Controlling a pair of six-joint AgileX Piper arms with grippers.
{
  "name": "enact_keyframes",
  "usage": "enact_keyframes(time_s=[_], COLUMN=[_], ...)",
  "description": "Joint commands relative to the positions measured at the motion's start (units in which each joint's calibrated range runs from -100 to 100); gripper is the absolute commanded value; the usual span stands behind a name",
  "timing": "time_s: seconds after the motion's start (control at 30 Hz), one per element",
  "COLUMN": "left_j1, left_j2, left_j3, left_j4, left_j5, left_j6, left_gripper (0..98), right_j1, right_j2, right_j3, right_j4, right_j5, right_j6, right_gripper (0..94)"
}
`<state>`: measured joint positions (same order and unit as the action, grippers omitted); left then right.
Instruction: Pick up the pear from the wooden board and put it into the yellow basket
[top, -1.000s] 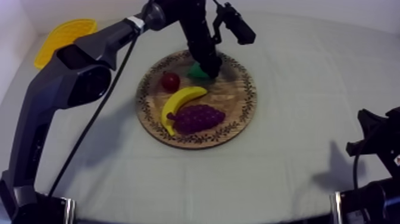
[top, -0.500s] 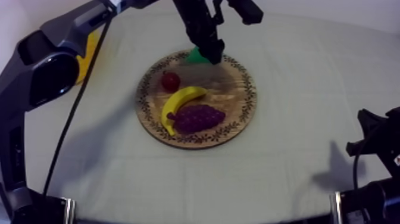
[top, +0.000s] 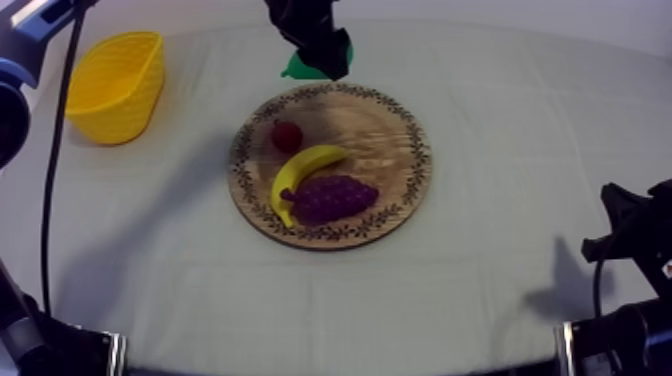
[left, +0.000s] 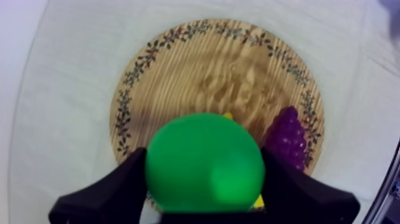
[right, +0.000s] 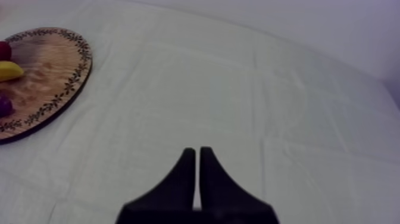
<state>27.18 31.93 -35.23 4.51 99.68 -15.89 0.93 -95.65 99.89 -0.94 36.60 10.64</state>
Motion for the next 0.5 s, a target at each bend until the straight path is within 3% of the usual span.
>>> enact_keyframes(time_s=[0.0, 0.47], left_j1=[-0.5, -7.8], left_j2=[-1.8, -8.7], left_j3=[2.2, 10.2], left_j4=[-0.07, -1.86], left_j5=[-0.2, -0.6], left_j6=[0.0, -0.6], left_gripper=[58.3, 58.4], right_j1=[0.0, 0.0], right_j2=[0.0, 0.0], right_j3=[0.0, 0.0], right_j4=[0.0, 0.0], right_j5=[0.0, 0.0], right_j6=[0.0, 0.0], right_gripper=[0.4, 0.4])
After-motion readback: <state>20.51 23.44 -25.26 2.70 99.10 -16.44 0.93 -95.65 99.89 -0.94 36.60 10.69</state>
